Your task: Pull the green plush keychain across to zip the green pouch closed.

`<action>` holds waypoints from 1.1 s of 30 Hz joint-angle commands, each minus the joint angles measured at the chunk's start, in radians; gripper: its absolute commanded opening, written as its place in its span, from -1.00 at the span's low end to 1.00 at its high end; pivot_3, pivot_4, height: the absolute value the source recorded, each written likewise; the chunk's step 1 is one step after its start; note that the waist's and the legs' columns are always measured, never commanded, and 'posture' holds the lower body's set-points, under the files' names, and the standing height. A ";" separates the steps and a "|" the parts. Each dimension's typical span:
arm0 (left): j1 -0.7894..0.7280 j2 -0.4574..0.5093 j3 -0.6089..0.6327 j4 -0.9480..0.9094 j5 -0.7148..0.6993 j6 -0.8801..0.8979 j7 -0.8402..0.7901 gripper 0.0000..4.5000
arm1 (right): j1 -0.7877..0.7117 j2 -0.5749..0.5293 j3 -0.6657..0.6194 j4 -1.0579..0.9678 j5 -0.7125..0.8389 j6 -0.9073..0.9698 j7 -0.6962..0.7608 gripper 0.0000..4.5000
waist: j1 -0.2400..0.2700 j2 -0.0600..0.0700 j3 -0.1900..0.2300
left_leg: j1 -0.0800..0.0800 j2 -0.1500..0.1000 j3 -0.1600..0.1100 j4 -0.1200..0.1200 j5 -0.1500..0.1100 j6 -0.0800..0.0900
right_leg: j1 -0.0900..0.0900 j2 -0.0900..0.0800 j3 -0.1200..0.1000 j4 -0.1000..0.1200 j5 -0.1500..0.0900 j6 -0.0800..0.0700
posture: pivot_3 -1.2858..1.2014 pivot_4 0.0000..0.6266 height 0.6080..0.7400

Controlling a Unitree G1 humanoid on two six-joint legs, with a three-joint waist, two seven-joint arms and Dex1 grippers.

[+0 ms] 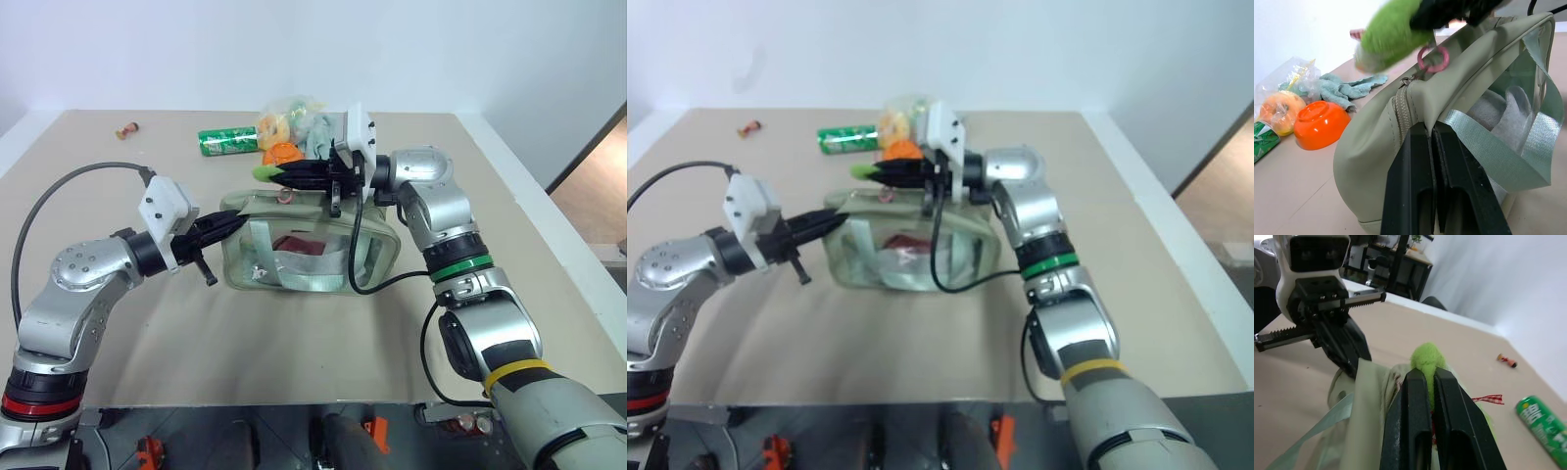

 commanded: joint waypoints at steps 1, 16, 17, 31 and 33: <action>-0.013 -0.004 -0.020 0.001 0.011 0.002 0.002 -1.00 | -0.025 -0.020 -0.047 -0.067 0.025 -0.017 -0.022 -0.99 | 0.000 0.000 0.000 | 0.000 0.000 0.000 0.000 0.000 0.000 | 0.000 0.000 0.000 0.000 0.000 0.000 | 0.03 -0.52 1.00; -0.055 -0.017 -0.024 0.025 0.018 0.037 0.039 -1.00 | 0.043 -0.079 -0.077 -0.190 0.058 0.023 -0.076 -0.99 | 0.001 0.000 0.000 | 0.000 -0.001 0.000 0.000 0.000 0.000 | 0.000 -0.001 0.000 0.000 0.000 0.000 | 0.03 -0.52 1.00; -0.057 -0.019 -0.022 0.024 0.016 0.041 0.043 -1.00 | 0.048 -0.082 -0.078 -0.199 0.060 0.025 -0.078 -0.99 | 0.002 0.000 0.000 | -0.001 -0.001 0.000 0.000 0.000 0.000 | 0.000 -0.001 -0.001 0.000 0.000 0.000 | 0.03 -0.52 1.00; -0.066 -0.025 -0.011 0.005 -0.008 0.090 0.070 -1.00 | 0.090 -0.101 -0.110 -0.291 0.077 0.027 -0.157 -0.99 | 0.002 0.000 0.000 | -0.001 -0.001 -0.001 0.000 0.000 0.000 | 0.000 -0.001 -0.001 0.000 0.000 0.001 | 0.03 -0.52 1.00; -0.060 -0.021 -0.014 0.001 -0.005 0.080 0.064 -1.00 | 0.085 -0.102 -0.114 -0.296 0.083 0.034 -0.169 -0.99 | 0.002 0.000 0.000 | -0.001 -0.001 -0.001 0.000 0.000 0.000 | 0.000 -0.001 0.000 0.000 0.000 0.001 | 0.03 -0.52 1.00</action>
